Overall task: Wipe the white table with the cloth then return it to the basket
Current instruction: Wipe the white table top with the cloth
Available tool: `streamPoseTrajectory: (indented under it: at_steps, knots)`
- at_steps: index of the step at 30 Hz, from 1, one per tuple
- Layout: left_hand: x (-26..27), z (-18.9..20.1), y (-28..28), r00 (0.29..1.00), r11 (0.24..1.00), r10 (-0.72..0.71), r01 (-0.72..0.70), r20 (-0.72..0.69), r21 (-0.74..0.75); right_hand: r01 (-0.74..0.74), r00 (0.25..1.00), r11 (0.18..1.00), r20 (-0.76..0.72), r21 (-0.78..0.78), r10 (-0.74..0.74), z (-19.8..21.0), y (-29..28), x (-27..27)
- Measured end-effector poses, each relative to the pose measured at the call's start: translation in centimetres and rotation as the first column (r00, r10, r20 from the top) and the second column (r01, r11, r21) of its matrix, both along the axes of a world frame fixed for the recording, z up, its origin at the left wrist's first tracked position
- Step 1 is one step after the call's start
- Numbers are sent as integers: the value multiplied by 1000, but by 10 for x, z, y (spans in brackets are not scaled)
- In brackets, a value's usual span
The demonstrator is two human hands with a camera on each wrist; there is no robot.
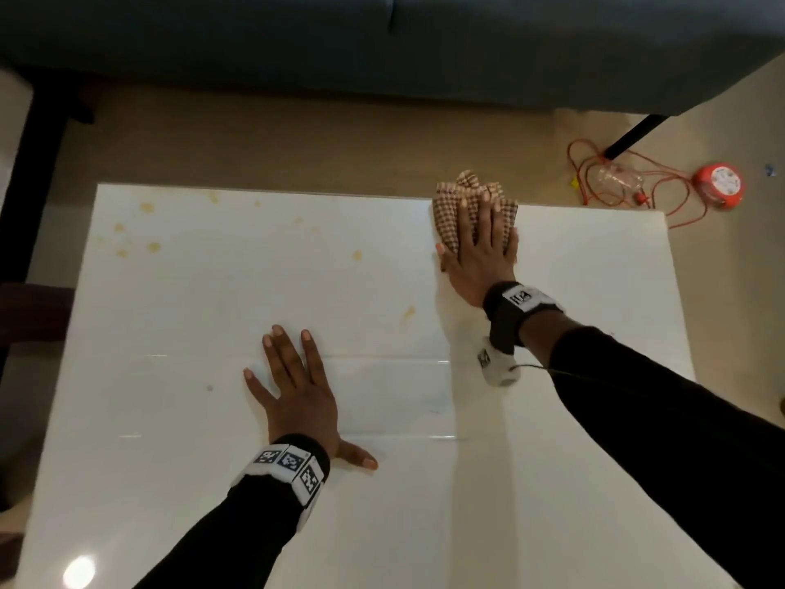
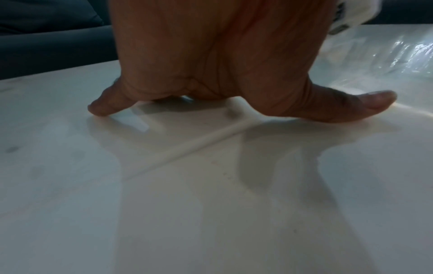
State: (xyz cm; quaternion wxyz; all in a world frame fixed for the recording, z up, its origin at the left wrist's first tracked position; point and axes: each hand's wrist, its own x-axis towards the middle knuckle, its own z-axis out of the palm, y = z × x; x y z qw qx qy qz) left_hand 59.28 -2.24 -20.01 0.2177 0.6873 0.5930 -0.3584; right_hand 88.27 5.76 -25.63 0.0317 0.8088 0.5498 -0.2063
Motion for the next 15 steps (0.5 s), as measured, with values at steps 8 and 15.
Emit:
streamPoseTrajectory:
  at_steps: [8,15]
  knots:
    - [-2,-6,2,1000,999,7,-6,10,-33,-182,983,983,-10,15,182,8,-146,-77]
    - [-2,-5,0,1000,1000,-8,8,4,-2,-160,987,985,16,63,160,-3,-6,-46]
